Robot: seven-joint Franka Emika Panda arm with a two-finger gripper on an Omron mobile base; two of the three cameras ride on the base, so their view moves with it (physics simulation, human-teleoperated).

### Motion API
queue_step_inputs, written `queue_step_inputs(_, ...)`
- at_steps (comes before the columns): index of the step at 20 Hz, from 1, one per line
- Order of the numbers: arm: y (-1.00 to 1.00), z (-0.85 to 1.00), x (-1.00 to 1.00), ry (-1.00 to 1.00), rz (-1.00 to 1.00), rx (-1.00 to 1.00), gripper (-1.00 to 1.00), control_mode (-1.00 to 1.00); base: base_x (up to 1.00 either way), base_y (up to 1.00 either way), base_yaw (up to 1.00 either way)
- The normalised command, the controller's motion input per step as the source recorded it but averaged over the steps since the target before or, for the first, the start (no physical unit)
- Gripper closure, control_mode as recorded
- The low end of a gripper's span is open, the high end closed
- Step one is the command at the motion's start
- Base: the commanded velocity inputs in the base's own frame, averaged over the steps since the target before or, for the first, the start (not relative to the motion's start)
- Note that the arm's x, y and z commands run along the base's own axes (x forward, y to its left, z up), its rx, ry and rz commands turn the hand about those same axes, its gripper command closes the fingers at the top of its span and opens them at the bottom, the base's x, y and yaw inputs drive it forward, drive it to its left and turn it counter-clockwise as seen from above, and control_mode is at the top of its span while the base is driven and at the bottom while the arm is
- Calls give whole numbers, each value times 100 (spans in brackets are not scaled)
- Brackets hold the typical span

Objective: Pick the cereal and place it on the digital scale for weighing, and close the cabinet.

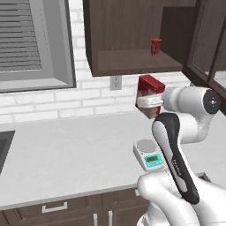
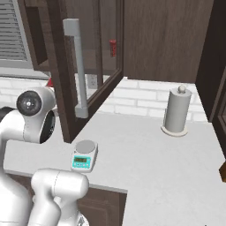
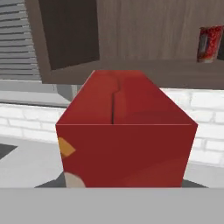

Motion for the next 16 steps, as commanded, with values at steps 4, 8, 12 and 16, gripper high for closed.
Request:
queue_step_inputs(4,0,-71,4,12,0,-8,100,-100,0,0,0)
queue_step_inputs(8,-2,-51,0,0,11,0,100,-100,0,0,0)
queue_step_inputs(12,0,-74,8,0,14,-2,100,-100,0,0,0)
queue_step_inputs(16,23,-93,40,-1,13,0,100,-100,0,0,0)
